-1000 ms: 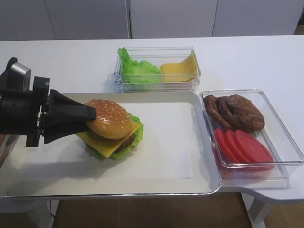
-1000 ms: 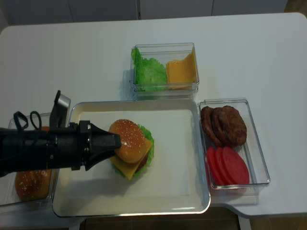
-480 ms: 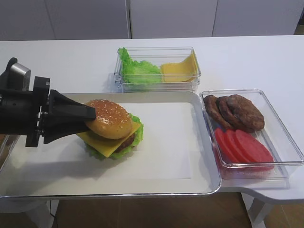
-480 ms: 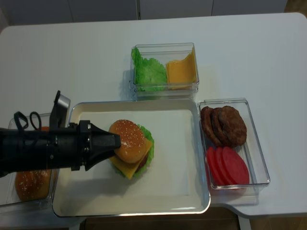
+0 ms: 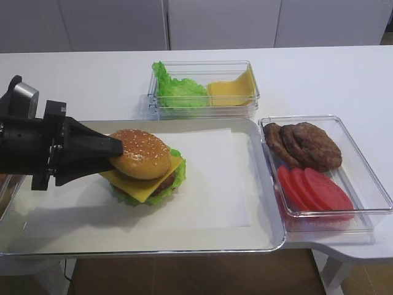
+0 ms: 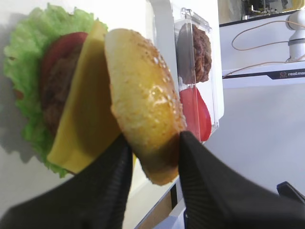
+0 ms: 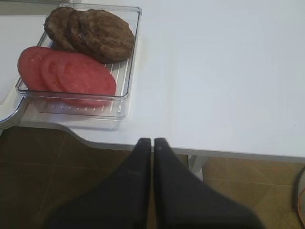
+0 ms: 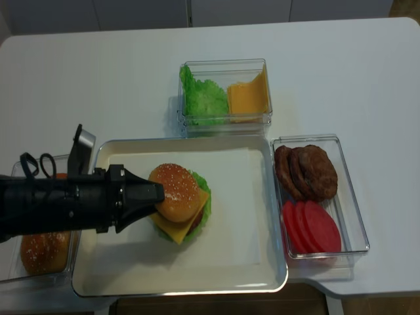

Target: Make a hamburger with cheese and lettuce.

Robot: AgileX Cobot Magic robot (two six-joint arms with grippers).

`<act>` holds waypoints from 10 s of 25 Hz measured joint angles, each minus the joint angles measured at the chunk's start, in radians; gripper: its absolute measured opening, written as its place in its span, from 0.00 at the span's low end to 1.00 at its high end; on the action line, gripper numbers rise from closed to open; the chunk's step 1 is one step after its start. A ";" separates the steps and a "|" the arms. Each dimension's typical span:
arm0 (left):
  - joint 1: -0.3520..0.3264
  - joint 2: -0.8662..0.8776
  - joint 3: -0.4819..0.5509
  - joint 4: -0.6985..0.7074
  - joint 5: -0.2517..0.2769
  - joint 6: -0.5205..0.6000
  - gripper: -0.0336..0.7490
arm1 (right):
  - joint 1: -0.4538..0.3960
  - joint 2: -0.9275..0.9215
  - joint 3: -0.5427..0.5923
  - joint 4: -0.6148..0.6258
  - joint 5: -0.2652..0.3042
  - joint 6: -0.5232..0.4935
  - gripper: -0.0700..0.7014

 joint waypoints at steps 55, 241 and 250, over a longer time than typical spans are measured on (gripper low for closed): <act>0.000 0.000 0.000 0.060 0.037 0.000 0.62 | -0.010 0.000 0.000 0.000 0.000 0.000 0.10; 0.025 0.000 0.000 0.072 -0.079 0.004 0.25 | -0.010 0.000 0.000 0.000 0.000 0.000 0.10; 0.025 -0.057 -0.081 0.088 -0.079 -0.007 0.25 | -0.010 0.000 0.000 0.000 0.000 0.000 0.10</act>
